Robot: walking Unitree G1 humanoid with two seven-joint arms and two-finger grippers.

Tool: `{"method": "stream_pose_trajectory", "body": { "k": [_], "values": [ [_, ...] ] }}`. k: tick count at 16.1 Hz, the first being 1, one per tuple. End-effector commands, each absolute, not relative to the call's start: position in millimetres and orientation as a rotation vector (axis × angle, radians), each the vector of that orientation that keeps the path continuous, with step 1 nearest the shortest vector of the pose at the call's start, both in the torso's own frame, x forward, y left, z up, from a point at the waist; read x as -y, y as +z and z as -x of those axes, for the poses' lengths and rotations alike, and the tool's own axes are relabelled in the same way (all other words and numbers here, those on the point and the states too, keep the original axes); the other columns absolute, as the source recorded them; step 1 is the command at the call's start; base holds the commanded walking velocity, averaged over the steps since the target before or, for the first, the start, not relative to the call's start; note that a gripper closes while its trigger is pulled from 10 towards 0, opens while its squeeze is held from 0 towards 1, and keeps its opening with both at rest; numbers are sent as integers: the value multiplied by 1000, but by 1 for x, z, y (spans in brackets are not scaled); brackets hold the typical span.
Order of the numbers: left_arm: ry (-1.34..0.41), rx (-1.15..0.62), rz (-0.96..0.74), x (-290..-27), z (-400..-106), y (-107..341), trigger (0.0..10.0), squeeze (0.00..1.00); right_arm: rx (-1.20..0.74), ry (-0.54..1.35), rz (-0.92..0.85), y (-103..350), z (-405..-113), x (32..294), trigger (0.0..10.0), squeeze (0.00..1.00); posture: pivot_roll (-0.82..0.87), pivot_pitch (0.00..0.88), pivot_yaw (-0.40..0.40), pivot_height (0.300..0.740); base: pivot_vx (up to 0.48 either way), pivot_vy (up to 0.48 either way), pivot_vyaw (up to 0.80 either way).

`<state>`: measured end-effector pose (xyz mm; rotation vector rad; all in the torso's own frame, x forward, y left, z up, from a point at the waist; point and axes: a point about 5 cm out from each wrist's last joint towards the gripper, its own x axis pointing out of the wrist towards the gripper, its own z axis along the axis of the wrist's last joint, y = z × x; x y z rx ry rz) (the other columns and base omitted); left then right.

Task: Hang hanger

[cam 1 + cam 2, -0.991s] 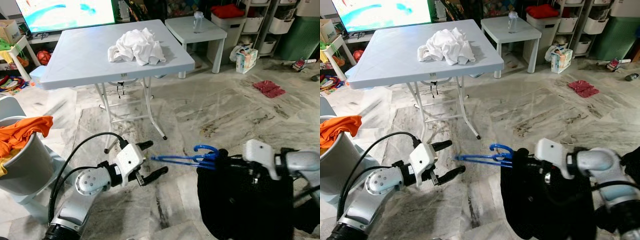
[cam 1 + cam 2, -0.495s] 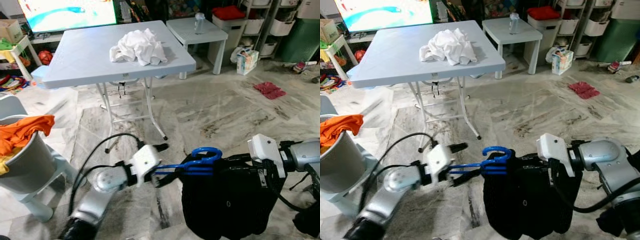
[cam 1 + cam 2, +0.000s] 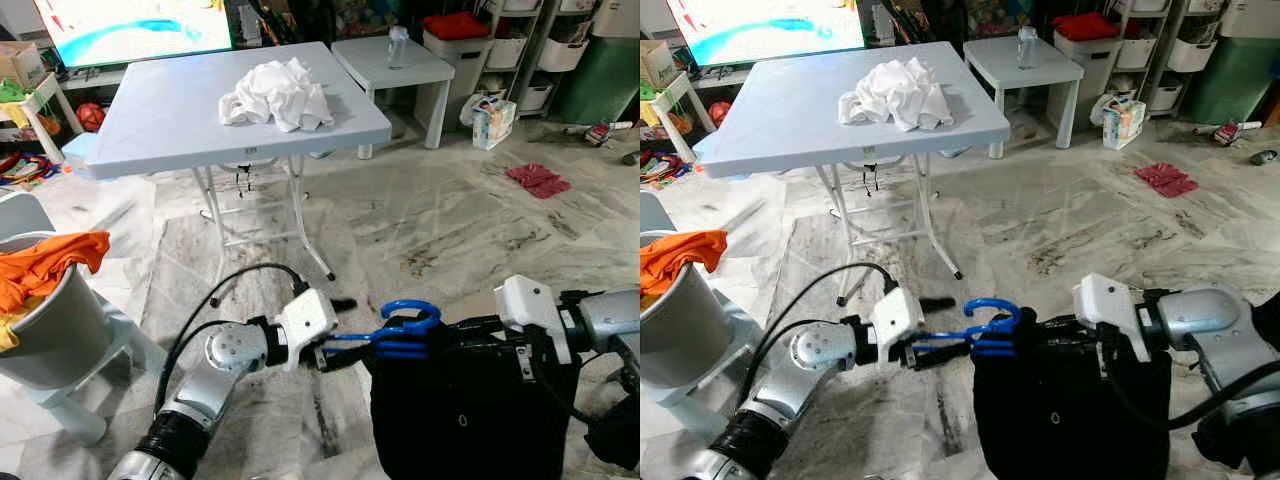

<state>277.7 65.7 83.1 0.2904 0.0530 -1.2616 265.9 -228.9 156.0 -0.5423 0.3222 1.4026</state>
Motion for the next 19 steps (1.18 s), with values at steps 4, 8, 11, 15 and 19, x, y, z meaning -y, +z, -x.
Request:
{"method": "stream_pose_trajectory", "body": {
  "k": [4,8,11,15,19],
  "values": [
    [-1388,-97,-300,-54,-270,78,0,0,-222,1436,591,166,-271,214,10000,0,-56,5,35,740,0,0,0],
    [-1392,-119,-294,-59,-274,77,0,0,-204,1418,600,168,-275,212,10000,0,-58,5,34,740,0,0,0],
    [-1408,-168,-307,-67,-276,74,0,0,-213,1402,614,166,-276,216,10000,0,-60,8,32,740,0,0,0],
    [-1433,-219,-366,-81,-278,73,0,0,-220,1399,617,165,-275,218,10000,0,-61,11,33,740,0,0,0],
    [-1432,-223,-371,-84,-280,75,0,0,-223,1400,620,163,-275,218,10000,0,-59,10,32,740,0,0,0]
  ]
}}
